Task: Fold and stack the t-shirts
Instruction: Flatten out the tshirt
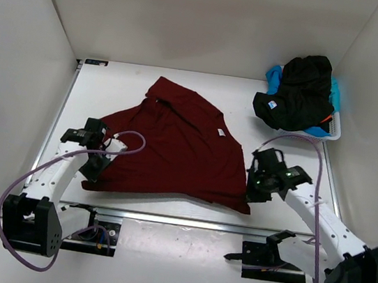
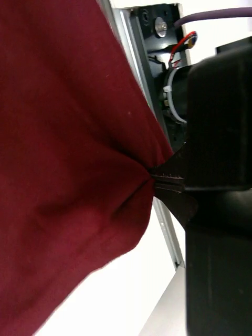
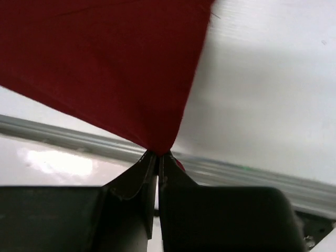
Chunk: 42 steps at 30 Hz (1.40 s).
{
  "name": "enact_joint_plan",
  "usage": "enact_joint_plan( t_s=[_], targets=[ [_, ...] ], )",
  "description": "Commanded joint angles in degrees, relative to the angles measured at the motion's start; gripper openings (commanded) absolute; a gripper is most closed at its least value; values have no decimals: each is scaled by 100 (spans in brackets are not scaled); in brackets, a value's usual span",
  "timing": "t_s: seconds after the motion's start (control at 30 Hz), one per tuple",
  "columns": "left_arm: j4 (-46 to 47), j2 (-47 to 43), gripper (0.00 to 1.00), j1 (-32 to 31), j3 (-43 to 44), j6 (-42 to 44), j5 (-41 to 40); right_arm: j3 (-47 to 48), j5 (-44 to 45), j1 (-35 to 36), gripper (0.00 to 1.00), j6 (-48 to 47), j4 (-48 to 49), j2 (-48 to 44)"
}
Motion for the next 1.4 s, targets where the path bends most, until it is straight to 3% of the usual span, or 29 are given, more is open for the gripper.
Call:
enact_joint_plan(
  t_s=[0.0, 0.1, 0.3, 0.53, 0.57, 0.63, 0.7, 0.73, 0.8, 0.83, 0.9, 0.97, 1.03, 1.1, 1.17, 1.2, 1.3, 1.37],
  targets=[
    [-294, -200, 0, 214, 340, 160, -128, 766, -922, -897, 0, -232, -245, -522],
    [-383, -51, 0, 241, 543, 143, -154, 1084, -1986, -1945, 0, -399, -200, -489],
    [-365, -6, 0, 127, 157, 107, -304, 358, -1936, -973, 0, 171, -60, -207],
    [-488, -296, 0, -5, -195, 81, -453, -251, -1770, -1788, 3, 164, -726, -497],
    [-506, -279, 2, -5, -221, 81, -488, -242, -1700, -1999, 10, 76, -919, -454],
    [-515, -323, 23, 74, -213, 20, -628, -164, -1542, -2237, 20, -126, -1078, -340],
    [-462, -507, 49, 188, -64, -7, -856, 266, -1261, -2256, 31, -259, -1106, -138],
    [-401, -621, 58, 232, 59, -33, -1084, 642, -1051, -2151, 42, -311, -1079, 81],
    [-77, -823, 78, 293, 225, -104, -1540, 1346, -638, -1591, 42, -407, -1036, 536],
    [186, -937, 82, 294, 322, -130, -1804, 1836, -392, -1457, 43, -487, -913, 688],
    [686, -956, 83, 320, 481, -208, -2227, 2715, -249, -940, 42, -724, -292, 1467],
    [1163, -798, 83, 329, 639, -270, -2317, 3462, -389, -728, 35, -1092, 401, 2172],
    [1706, -282, 81, 50, 823, -340, -2387, 4551, -162, -481, 12, -1382, 1115, 3294],
    [2111, 334, 79, -249, 981, -542, -2369, 5630, 225, -410, 0, -1612, 1294, 4330],
    [2542, 1254, 76, -426, 1323, -648, -2386, 6773, -350, -759, 0, -1317, 1197, 5780],
    [2579, 1424, 76, -575, 1456, -666, -2265, 7302, -850, -831, 0, -983, 1267, 6057],
    [2772, 2216, 75, -865, 1922, -553, -2124, 8560, -1005, -946, 1, -918, 1215, 7391],
    [2999, 2549, 76, -1015, 1967, -420, -2053, 8898, -1057, -902, 0, -901, 1320, 8025]
  ],
)
